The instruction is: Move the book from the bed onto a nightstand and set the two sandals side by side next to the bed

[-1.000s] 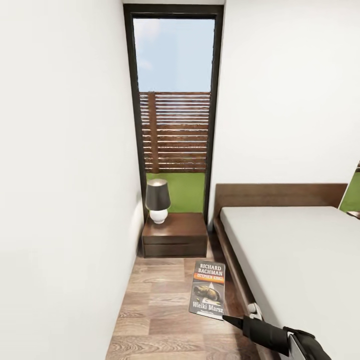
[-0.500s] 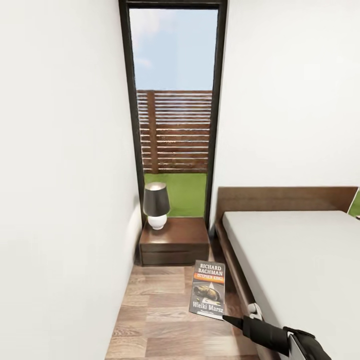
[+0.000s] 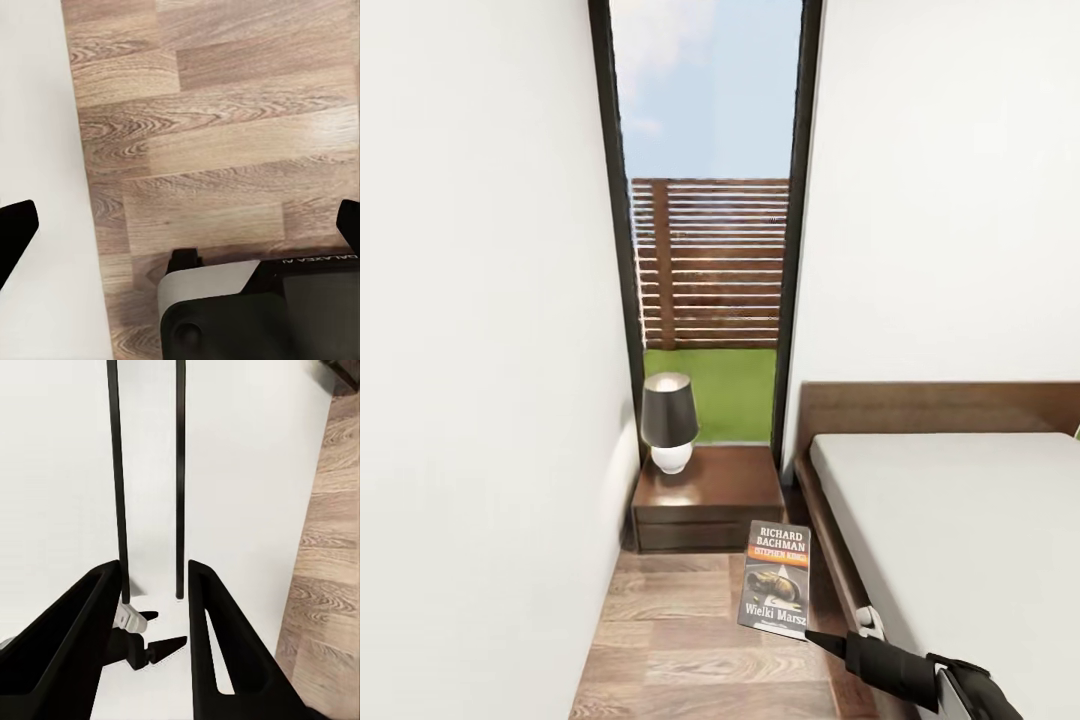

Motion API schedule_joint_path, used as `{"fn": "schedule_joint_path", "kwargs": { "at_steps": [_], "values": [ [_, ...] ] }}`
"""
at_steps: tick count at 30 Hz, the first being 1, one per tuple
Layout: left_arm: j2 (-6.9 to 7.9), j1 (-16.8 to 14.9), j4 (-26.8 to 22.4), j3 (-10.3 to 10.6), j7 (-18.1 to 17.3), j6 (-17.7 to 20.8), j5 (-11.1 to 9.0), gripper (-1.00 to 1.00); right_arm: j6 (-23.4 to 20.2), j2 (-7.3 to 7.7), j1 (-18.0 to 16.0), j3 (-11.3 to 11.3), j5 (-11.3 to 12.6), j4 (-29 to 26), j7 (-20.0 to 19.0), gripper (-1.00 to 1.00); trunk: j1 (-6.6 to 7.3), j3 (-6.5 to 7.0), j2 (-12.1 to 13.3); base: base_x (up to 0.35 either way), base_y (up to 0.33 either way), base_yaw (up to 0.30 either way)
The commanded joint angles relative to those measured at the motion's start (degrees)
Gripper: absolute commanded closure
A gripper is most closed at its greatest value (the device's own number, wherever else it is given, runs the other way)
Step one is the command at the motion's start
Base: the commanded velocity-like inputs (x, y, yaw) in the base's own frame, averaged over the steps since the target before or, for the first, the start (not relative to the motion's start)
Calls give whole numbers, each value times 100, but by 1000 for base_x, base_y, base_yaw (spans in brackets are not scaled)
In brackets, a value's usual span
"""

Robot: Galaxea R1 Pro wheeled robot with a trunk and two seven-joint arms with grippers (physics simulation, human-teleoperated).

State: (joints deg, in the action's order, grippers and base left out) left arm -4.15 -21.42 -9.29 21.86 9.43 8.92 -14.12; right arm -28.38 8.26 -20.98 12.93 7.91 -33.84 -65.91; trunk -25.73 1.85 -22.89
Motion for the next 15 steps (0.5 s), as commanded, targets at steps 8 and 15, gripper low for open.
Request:
{"fn": "schedule_joint_path", "kwargs": {
  "at_steps": [8, 15],
  "values": [
    [2, 2, -11, 52, 32, 30, -56, -100, -48, 1, -2, 8, 45, 1, -10, 100, -5, -2, -3, 350, 0, 0],
    [2, 1, -11, 75, 32, 30, -56, -100, -58, 2, -2, 8, 44, 1, -8, 100, -5, -17, -3, 350, 0, 0]
  ]
}}
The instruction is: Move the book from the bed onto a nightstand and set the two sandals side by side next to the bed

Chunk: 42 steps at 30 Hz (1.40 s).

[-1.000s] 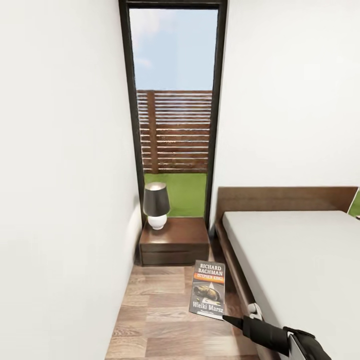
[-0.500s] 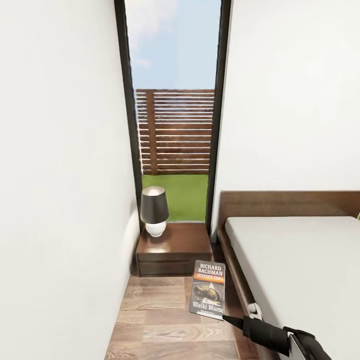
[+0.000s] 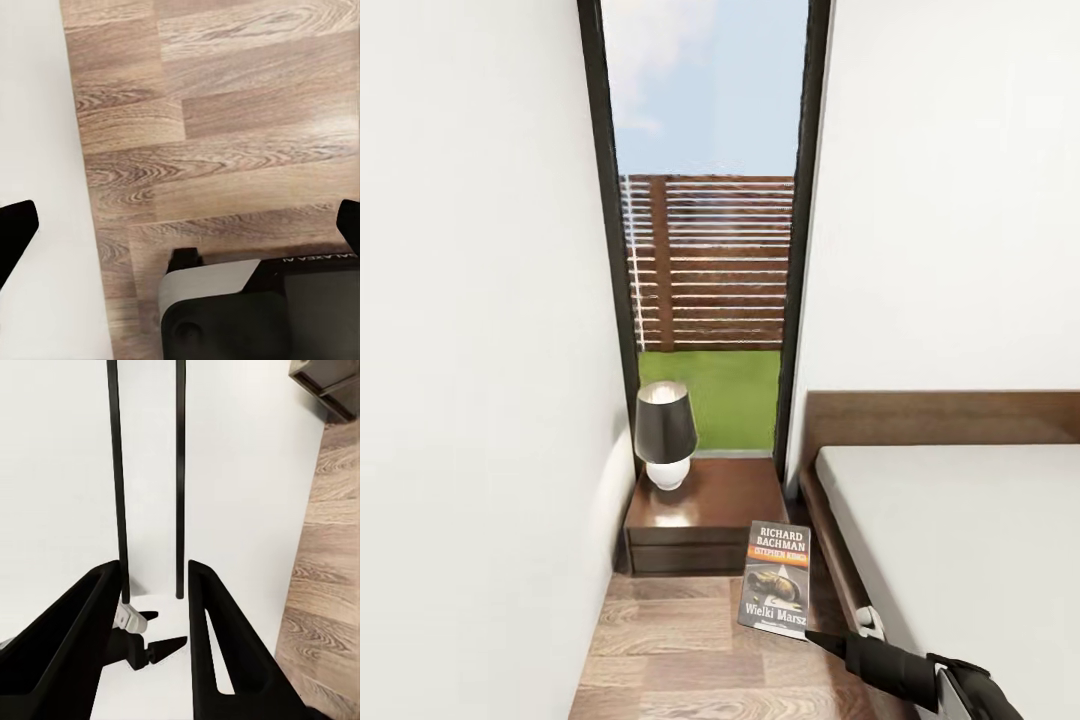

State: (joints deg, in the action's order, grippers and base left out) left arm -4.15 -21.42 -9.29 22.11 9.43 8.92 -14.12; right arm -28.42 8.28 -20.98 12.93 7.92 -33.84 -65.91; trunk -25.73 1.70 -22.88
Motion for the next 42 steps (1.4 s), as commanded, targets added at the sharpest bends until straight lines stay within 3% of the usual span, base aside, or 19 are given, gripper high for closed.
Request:
{"fn": "schedule_joint_path", "kwargs": {
  "at_steps": [1, 16, 33, 42],
  "values": [
    [2, 0, -11, 53, 32, 30, -56, -100, -55, 1, -2, 10, 44, 0, -6, 100, -5, -8, -4, 350, 0, 5],
    [-4, 3, -11, 67, 32, 26, -56, -100, -57, 13, -2, 16, 54, 0, -4, 100, -5, -87, -4, 287, 0, 24],
    [-25, 6, -11, 131, 32, 22, -56, -100, -53, 31, 9, 22, 60, 0, -7, 100, -5, -96, -4, 32, 0, 3],
    [-25, 6, -11, 135, 35, 22, -56, -100, -46, 40, 14, 168, 61, 0, -9, 100, -5, -96, -4, 9, 0, 0]
  ]
}}
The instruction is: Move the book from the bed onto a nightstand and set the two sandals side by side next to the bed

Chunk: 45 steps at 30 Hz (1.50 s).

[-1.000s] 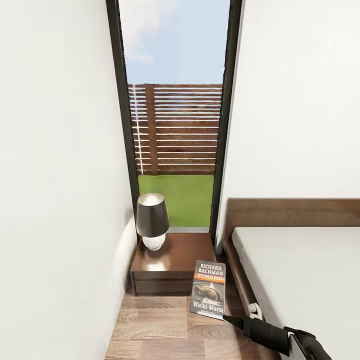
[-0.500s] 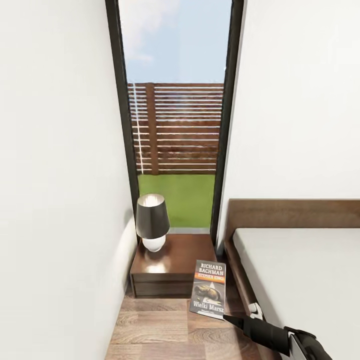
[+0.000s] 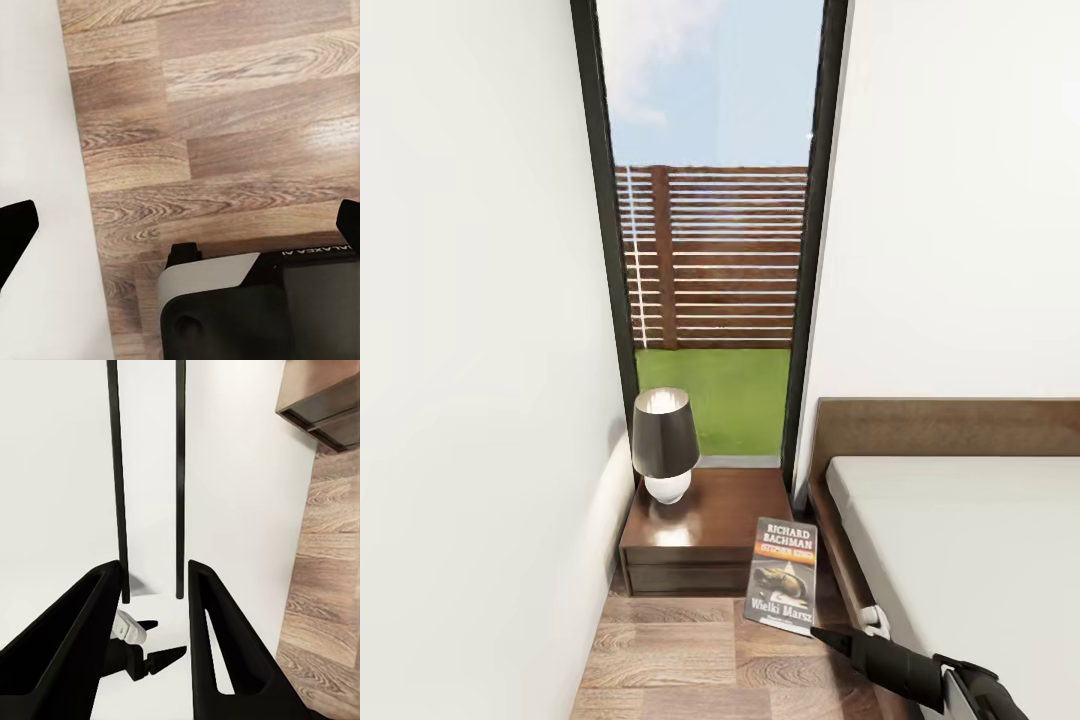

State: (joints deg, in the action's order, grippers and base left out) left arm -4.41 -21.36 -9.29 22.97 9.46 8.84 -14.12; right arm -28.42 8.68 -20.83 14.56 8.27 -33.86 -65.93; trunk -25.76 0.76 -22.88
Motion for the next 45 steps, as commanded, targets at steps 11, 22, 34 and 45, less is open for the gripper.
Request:
{"fn": "schedule_joint_path", "kwargs": {
  "at_steps": [11, 22, 34, 45],
  "values": [
    [2, -2, -11, 61, 43, 30, -56, -100, -42, 2, -1, 57, 25, 3, -7, 100, -2, -2, -4, 207, 0, 0],
    [-15, -2, -11, 108, 47, 30, -56, -100, -41, 2, 0, 64, 24, 3, -7, 100, -2, -2, -4, 300, 0, 0],
    [-54, -1, -11, 195, 47, 30, -56, -100, -43, 2, 0, 65, 26, 3, -7, 100, -2, -2, -4, 84, 0, 0],
    [-59, 0, -11, 206, 47, 36, -56, -100, -91, 20, 5, 65, 14, -16, -29, 100, -2, -13, -4, 11, 0, 15]
  ]
}}
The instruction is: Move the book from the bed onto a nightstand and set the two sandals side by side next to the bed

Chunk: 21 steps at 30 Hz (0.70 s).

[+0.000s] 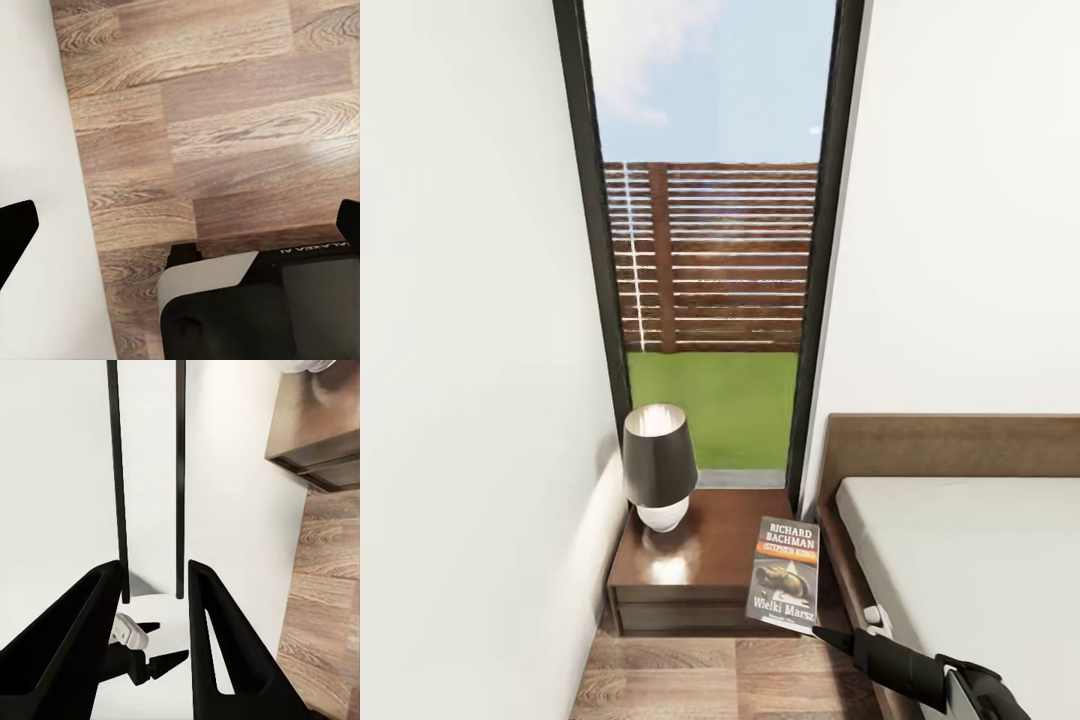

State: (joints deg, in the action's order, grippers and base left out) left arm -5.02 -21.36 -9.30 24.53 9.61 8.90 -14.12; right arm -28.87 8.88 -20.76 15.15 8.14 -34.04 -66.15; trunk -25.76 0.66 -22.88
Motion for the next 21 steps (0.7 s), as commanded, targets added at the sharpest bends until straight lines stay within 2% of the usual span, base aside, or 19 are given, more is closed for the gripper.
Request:
{"fn": "schedule_joint_path", "kwargs": {
  "at_steps": [1, 21],
  "values": [
    [2, 0, -11, 50, 32, 31, -56, -100, -50, 17, -1, 4, 26, 0, -8, 100, -2, -7, -4, 4, 0, 62],
    [-7, 0, -11, 51, 22, 33, -60, -100, -179, 396, -19, 2, -8, 6, -14, 100, -2, -164, -4, 1, 0, 82]
  ]
}}
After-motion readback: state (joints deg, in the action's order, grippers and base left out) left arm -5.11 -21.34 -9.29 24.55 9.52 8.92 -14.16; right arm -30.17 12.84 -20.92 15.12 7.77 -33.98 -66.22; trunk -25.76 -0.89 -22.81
